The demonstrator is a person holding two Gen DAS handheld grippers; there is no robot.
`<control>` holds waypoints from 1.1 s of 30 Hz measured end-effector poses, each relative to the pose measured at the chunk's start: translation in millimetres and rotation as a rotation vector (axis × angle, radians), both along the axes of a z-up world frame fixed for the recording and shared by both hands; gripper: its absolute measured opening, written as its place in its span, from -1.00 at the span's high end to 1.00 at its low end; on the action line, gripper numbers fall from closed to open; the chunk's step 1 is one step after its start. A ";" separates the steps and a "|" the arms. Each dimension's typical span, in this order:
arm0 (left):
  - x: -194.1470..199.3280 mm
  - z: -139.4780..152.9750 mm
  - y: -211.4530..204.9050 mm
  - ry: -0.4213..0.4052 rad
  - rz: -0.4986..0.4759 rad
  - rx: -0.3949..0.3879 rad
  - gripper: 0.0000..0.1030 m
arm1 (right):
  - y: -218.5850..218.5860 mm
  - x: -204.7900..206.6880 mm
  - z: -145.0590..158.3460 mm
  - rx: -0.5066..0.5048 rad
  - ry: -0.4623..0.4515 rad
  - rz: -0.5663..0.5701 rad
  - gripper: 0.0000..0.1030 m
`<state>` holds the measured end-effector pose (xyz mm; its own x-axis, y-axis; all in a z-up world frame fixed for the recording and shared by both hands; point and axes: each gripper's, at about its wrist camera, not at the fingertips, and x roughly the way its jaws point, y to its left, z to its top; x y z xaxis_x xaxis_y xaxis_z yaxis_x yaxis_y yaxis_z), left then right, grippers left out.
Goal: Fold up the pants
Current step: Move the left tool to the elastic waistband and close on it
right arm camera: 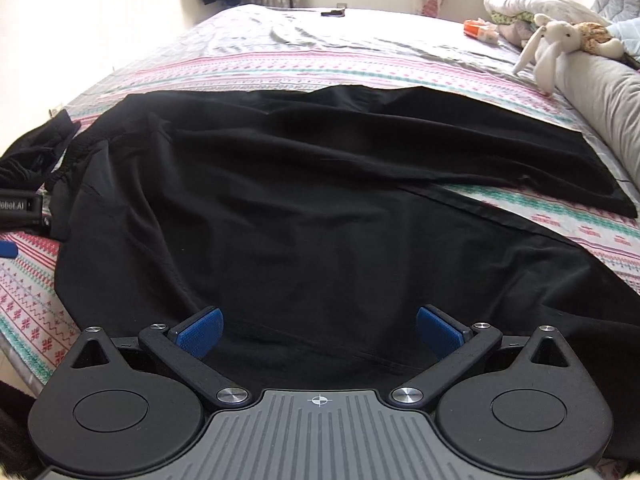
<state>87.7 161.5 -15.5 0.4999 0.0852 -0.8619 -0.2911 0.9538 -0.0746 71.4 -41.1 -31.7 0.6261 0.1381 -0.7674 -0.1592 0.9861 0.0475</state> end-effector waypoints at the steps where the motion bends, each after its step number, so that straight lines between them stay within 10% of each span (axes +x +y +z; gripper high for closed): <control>1: 5.9 -0.1 12.7 -0.005 0.005 -0.002 -1.00 | 6.9 4.1 -2.2 -0.002 0.010 0.021 -1.00; 8: 36.3 -32.7 108.5 -0.034 0.205 -0.212 -1.00 | 43.5 23.5 -15.6 0.096 0.084 0.153 -1.00; 15: 45.1 -57.4 159.6 -0.302 0.221 -0.540 -0.86 | 64.8 36.0 -29.1 0.123 0.134 0.182 -1.00; 20: 52.3 -74.6 181.0 -0.351 0.329 -0.696 -0.19 | 75.6 39.5 -32.0 0.123 0.116 0.209 -1.00; 23: 59.1 -70.0 175.9 -0.310 0.356 -0.617 0.38 | 82.7 37.7 -33.8 0.100 0.095 0.248 -1.00; 33: 49.0 -8.6 145.0 -0.279 0.382 -0.153 0.50 | 83.7 24.1 -28.5 0.073 0.096 0.256 -1.00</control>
